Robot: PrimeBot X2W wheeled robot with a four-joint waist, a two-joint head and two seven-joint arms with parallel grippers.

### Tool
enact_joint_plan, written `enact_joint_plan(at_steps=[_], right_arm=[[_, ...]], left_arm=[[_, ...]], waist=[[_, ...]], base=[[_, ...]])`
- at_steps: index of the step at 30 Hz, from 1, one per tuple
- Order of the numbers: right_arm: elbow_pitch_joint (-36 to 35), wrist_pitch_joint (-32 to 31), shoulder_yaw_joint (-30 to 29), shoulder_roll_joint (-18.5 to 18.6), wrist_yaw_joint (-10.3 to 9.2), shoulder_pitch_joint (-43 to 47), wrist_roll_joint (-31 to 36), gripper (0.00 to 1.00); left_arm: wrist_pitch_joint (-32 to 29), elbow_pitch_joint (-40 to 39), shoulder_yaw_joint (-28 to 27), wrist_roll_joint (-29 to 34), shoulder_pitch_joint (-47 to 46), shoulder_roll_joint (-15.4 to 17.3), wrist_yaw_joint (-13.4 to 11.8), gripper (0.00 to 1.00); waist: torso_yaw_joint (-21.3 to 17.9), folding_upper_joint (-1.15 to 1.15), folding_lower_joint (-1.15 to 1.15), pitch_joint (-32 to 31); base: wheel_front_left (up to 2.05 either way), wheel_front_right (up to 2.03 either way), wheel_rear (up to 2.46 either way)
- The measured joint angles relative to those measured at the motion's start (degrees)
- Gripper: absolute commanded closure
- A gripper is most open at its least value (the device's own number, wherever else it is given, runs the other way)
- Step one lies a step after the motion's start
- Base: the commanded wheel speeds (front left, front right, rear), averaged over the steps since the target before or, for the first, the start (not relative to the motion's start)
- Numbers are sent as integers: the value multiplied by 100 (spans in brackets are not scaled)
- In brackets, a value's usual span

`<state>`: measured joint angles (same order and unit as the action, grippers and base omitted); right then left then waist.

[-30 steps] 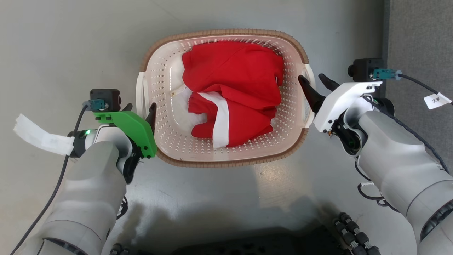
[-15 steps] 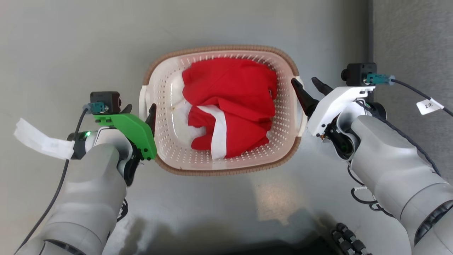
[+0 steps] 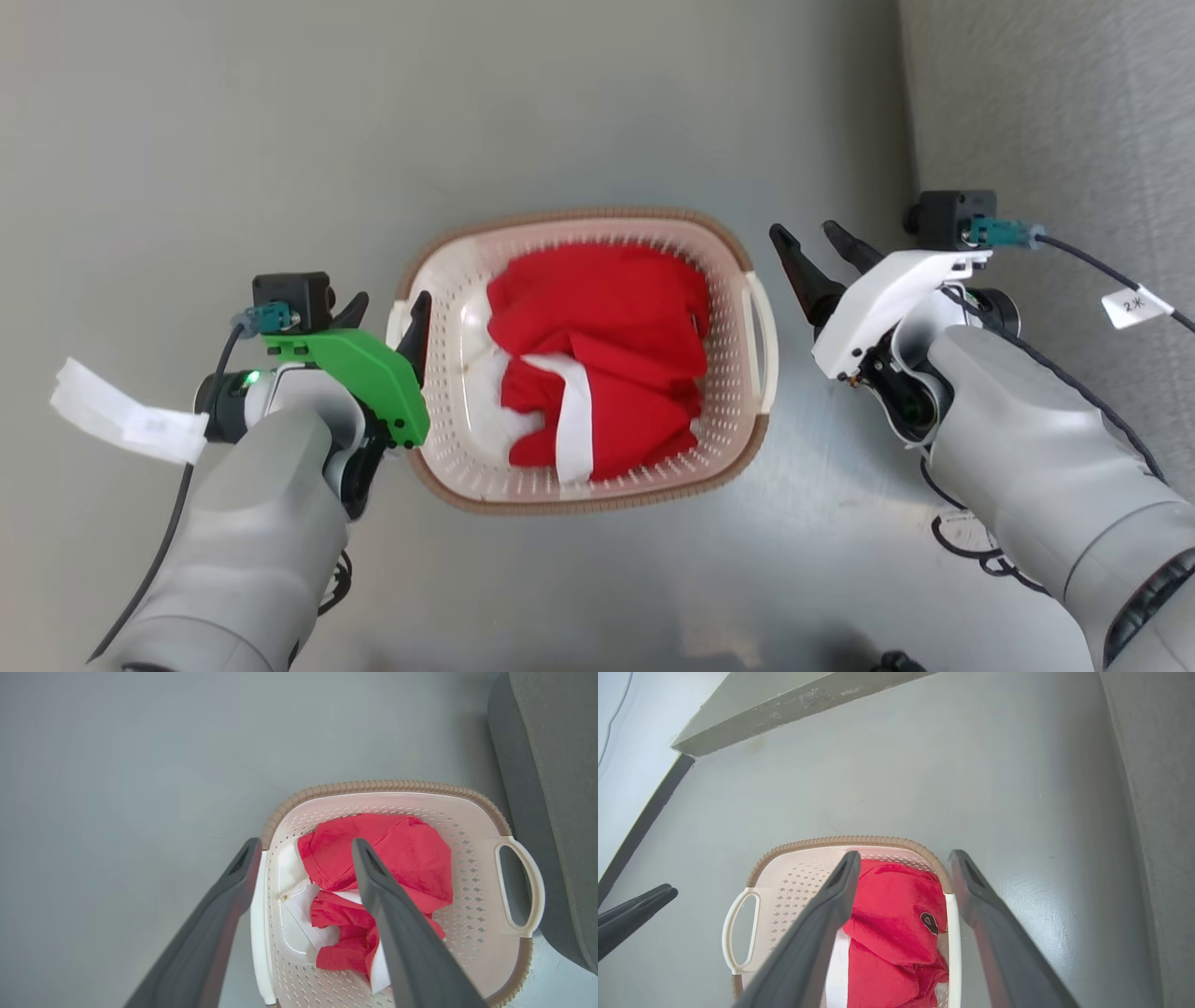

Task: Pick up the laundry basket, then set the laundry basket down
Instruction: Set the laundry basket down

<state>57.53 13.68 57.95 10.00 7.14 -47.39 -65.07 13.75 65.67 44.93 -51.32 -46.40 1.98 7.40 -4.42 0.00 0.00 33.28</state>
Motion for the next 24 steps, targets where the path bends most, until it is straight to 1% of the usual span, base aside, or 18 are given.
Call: enact_joint_plan(at_steps=[1,7,10,14,24], right_arm=[[-77,43,-9,22,0,55,-1,0],[-201,48,-15,119,-1,244,85,0],[-325,48,-192,192,0,263,185,0],[-548,48,-514,365,0,365,414,0],[-1054,48,-1184,566,-1,909,996,0]], left_arm=[[19,-105,0,0,65,41,0,0],[49,-299,21,3,244,157,0,0],[51,-364,-3,7,364,243,0,0],[51,-790,-293,20,502,426,0,0],[51,-1553,-836,339,1131,616,0,0]], waist=[[-7,0,0,-160],[-10,0,0,-645],[-2,0,0,-889],[20,0,0,-1298],[97,0,0,-2107]], base=[[0,0,0],[0,0,0],[0,0,0],[0,0,0],[0,0,0]])
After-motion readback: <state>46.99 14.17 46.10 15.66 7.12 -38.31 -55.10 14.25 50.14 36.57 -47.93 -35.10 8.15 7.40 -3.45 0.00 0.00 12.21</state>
